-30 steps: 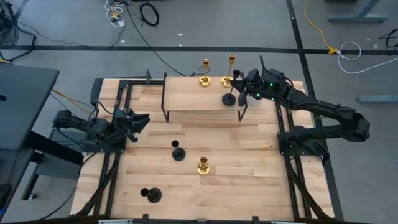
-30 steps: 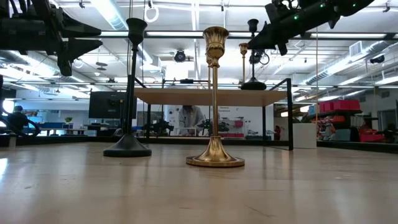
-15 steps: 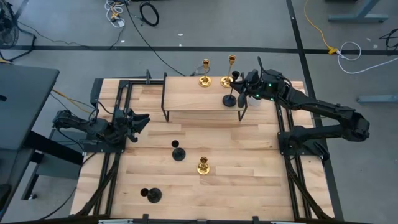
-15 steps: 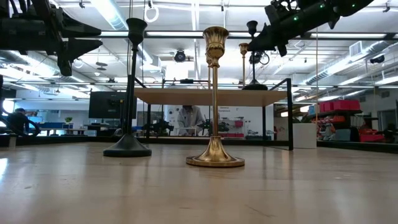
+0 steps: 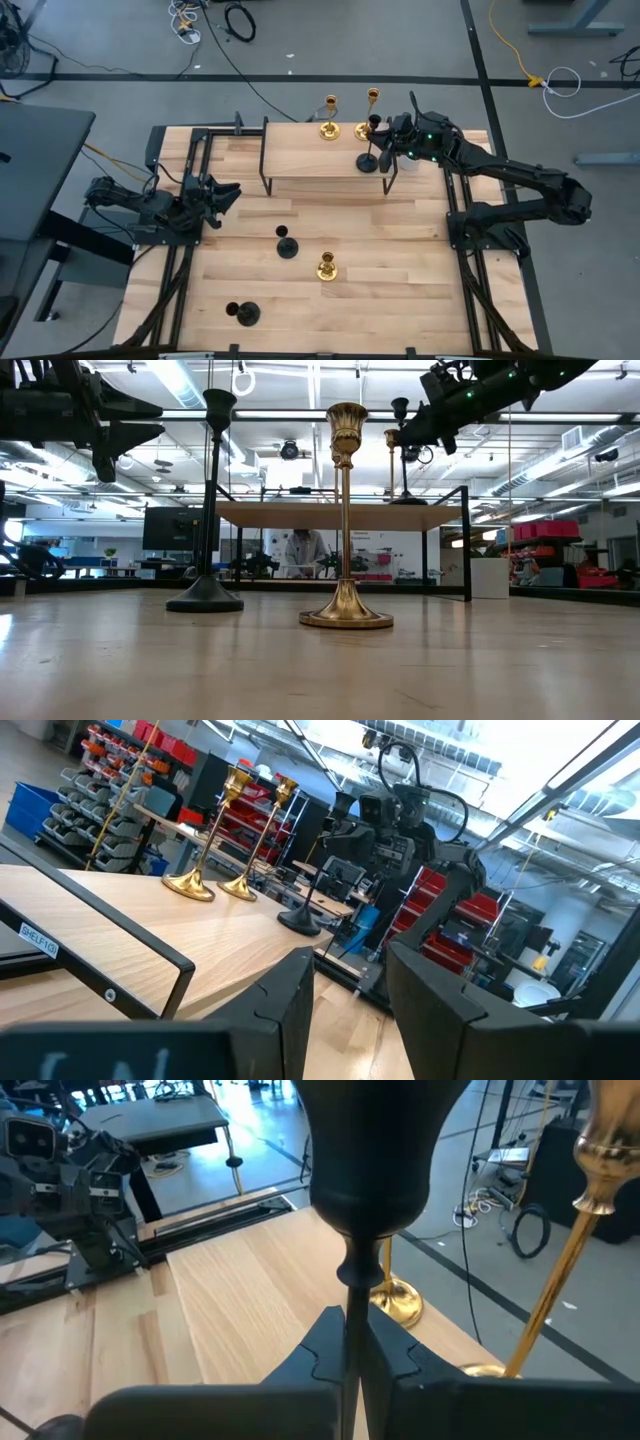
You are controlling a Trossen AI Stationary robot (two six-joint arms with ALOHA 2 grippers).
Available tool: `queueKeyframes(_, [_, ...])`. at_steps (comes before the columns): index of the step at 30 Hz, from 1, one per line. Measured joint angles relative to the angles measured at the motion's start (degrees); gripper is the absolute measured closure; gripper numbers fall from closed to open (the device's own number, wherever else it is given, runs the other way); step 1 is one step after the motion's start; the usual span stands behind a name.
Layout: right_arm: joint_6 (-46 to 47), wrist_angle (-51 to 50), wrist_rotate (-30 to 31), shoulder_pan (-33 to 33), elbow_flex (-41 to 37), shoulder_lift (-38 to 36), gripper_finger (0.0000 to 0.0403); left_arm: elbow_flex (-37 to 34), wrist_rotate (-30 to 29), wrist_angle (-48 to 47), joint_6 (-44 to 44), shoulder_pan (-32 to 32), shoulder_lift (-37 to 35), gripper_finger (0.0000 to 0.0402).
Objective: Pick & Place candle stick holders
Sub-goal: Put the right black candle holder on the shelf
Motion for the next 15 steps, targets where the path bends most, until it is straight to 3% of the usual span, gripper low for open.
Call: queueKeyframes(15, [-2.17, -0.45, -2.02, 0.02, 0.0, 0.03, 0.0374, 0.02, 0.0, 0.02, 0.0, -0.02, -0.02, 0.0271])
